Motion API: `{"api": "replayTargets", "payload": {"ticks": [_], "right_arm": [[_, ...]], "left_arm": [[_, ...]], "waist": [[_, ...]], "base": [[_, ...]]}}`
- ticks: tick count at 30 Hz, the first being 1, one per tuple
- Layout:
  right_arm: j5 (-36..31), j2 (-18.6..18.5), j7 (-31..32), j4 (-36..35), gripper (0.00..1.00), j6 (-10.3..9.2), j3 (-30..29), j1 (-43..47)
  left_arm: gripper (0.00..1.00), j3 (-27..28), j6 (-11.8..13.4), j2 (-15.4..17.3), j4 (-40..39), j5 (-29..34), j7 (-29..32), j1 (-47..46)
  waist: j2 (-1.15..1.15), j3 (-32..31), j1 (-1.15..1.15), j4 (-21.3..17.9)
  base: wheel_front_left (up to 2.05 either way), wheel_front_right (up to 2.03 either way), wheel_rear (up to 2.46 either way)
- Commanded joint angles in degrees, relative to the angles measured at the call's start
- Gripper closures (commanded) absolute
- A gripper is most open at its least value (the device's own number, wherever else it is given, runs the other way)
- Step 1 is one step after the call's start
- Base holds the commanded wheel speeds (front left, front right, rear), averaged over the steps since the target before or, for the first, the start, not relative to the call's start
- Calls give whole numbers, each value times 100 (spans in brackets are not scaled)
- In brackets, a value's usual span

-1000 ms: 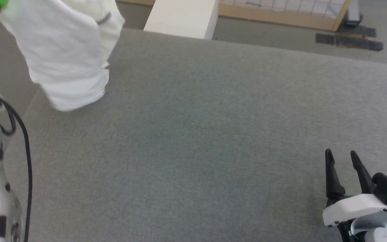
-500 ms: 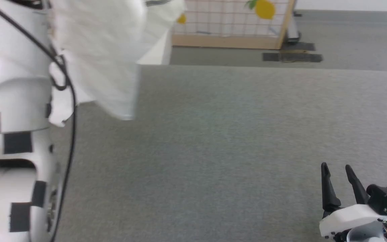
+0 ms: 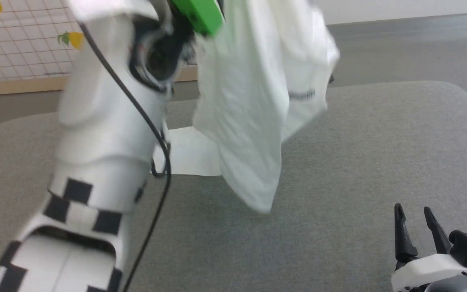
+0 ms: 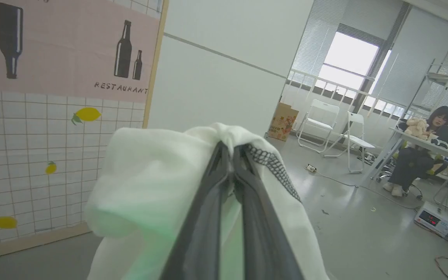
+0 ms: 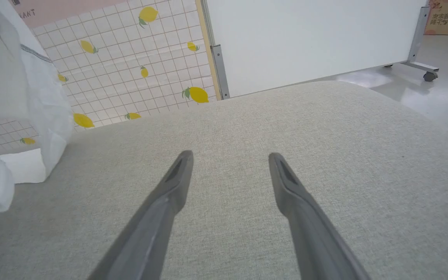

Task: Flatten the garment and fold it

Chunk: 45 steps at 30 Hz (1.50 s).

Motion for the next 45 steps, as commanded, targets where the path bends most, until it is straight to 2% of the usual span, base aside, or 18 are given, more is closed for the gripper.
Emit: {"api": "replayTargets", "payload": {"ticks": [1, 5, 13, 21, 26, 27, 28, 32, 38, 41, 45], "right_arm": [[-20, 0, 22, -47, 0, -9, 9, 51], [-20, 0, 55, -94, 0, -9, 34, 18], [-4, 0, 74, -124, 0, -9, 59, -41], [16, 0, 60, -55, 0, -9, 23, -8], [1, 0, 61, -36, 0, -9, -28, 32], [-4, 0, 66, -33, 0, -9, -31, 44], [-7, 0, 69, -32, 0, -9, -33, 54], [-8, 0, 78, -23, 0, -9, -72, 124], [13, 0, 81, -17, 0, -9, -111, 265], [32, 0, 89, -52, 0, -9, -135, 301], [34, 0, 133, -123, 0, -9, -143, 301]], "left_arm": [[100, -184, -39, -36, -61, -187, -89, 372], [100, -889, -40, -51, -40, -412, -249, 1252], [100, -2058, 62, -7, 916, 218, -305, 2429], [100, -2611, 131, -5, 1887, 259, 415, 3174], [100, -2502, 94, -33, 1875, -169, 683, 3266], [67, -2453, 95, -38, 1819, -278, 740, 3238], [0, -2387, 105, -41, 1760, -385, 775, 3214], [0, -2122, 126, -25, 1349, -815, 1070, 3081], [0, -1385, 327, 369, 403, -1429, 1172, 3060], [0, -923, 483, 638, -159, -1468, 651, 3102], [0, -453, 611, 1034, -728, -1114, -421, 3301]], "waist": [[48, 38, 0, -79], [48, 125, 0, -146], [48, 279, 0, -234], [48, 266, 0, -164], [48, 183, 0, 35], [48, 151, 0, 84], [48, 118, 0, 122], [48, -82, 0, 325], [49, -391, 0, 599], [49, -465, 0, 712], [49, -507, 0, 823]], "base": [[0, 0, 0], [0, 0, 0], [0, 0, 0], [0, 0, 0], [0, 0, 0], [0, 0, 0], [0, 0, 0], [0, 0, 0], [0, 0, 0], [0, 0, 0], [0, 0, 0]]}}
